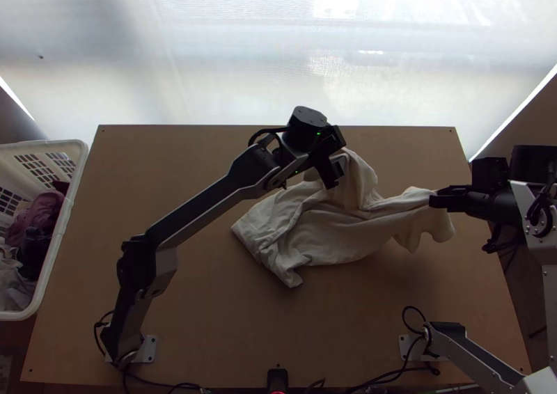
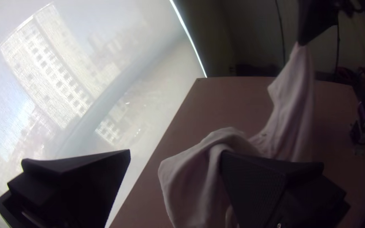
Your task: Fold the t-shirt
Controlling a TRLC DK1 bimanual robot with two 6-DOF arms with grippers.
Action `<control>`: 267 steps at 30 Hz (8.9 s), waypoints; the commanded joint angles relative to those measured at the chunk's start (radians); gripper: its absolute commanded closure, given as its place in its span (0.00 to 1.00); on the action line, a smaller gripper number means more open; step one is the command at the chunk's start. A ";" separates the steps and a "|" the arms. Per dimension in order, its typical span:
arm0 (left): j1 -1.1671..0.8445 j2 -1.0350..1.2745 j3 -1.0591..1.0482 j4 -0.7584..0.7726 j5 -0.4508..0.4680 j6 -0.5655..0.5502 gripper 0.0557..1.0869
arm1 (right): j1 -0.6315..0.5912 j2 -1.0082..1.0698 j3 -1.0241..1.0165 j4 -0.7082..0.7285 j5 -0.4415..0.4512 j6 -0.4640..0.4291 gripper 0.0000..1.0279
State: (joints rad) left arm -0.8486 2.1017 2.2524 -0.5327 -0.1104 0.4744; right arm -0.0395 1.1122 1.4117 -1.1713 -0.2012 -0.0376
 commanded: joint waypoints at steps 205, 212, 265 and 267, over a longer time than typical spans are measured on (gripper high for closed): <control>0.568 -0.953 -0.691 -0.737 0.422 0.322 0.96 | -0.002 0.008 -0.272 0.242 -0.055 0.191 0.97; 0.560 -1.037 -0.860 -0.698 0.423 0.357 0.96 | 0.086 0.035 -0.315 0.231 -0.056 0.160 0.97; 0.841 -1.126 -1.288 -0.302 0.353 0.905 0.05 | 0.207 0.296 -0.462 0.504 0.074 0.053 0.97; 0.859 -1.126 -1.257 -0.297 0.356 0.895 0.05 | 0.170 0.294 -0.442 0.507 0.075 0.059 0.97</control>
State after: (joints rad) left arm -0.1070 0.9348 0.8753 -0.8452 0.2268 1.3548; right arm 0.2108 1.4235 0.9318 -0.6792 -0.1524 0.0143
